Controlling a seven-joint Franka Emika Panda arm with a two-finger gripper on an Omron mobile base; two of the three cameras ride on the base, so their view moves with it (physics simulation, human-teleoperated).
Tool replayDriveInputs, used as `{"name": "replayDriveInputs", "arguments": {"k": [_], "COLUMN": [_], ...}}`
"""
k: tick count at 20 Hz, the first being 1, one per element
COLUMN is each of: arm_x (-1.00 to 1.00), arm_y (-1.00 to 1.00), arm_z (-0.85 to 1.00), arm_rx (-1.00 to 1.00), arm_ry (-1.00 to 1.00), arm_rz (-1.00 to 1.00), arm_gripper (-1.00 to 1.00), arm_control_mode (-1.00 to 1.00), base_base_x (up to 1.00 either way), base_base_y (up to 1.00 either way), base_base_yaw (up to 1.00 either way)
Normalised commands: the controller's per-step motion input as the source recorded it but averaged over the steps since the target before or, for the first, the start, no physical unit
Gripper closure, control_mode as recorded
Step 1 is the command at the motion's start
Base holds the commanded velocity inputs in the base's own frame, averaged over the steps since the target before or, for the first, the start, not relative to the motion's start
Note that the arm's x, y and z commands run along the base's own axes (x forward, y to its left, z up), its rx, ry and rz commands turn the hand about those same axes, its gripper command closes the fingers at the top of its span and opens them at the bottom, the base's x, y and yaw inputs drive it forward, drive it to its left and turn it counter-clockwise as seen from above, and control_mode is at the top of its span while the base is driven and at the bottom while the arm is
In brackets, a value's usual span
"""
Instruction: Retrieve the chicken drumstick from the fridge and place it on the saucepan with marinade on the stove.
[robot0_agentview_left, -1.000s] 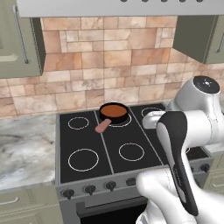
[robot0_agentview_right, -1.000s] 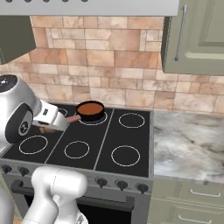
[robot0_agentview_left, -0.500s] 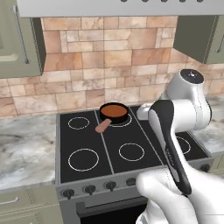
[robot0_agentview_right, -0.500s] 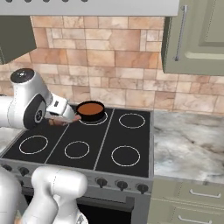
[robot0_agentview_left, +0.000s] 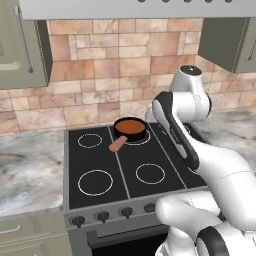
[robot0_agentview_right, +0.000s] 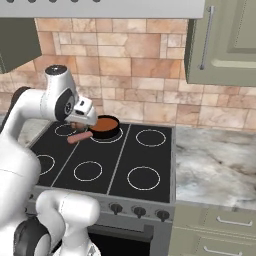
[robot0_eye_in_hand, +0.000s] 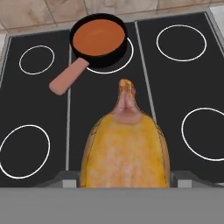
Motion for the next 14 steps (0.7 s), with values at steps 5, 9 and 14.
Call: {"name": "replayDriveInputs", "arguments": {"k": [5,9,14], "arm_x": [0.98,0.91,0.86], "arm_y": [0.13,0.19,0.18], "arm_z": [-0.2,-0.44,-0.48], "arm_rx": [0.0,-0.02,-0.04], "arm_ry": [0.08,0.02,0.02], "arm_rz": [0.0,0.0,0.0], "arm_gripper": [1.0,1.0,1.0], "arm_control_mode": [-1.0,-1.0,-1.0], "base_base_x": [0.0,0.0,0.0], "base_base_y": [0.0,0.0,0.0], "base_base_yaw": [0.0,0.0,0.0]}}
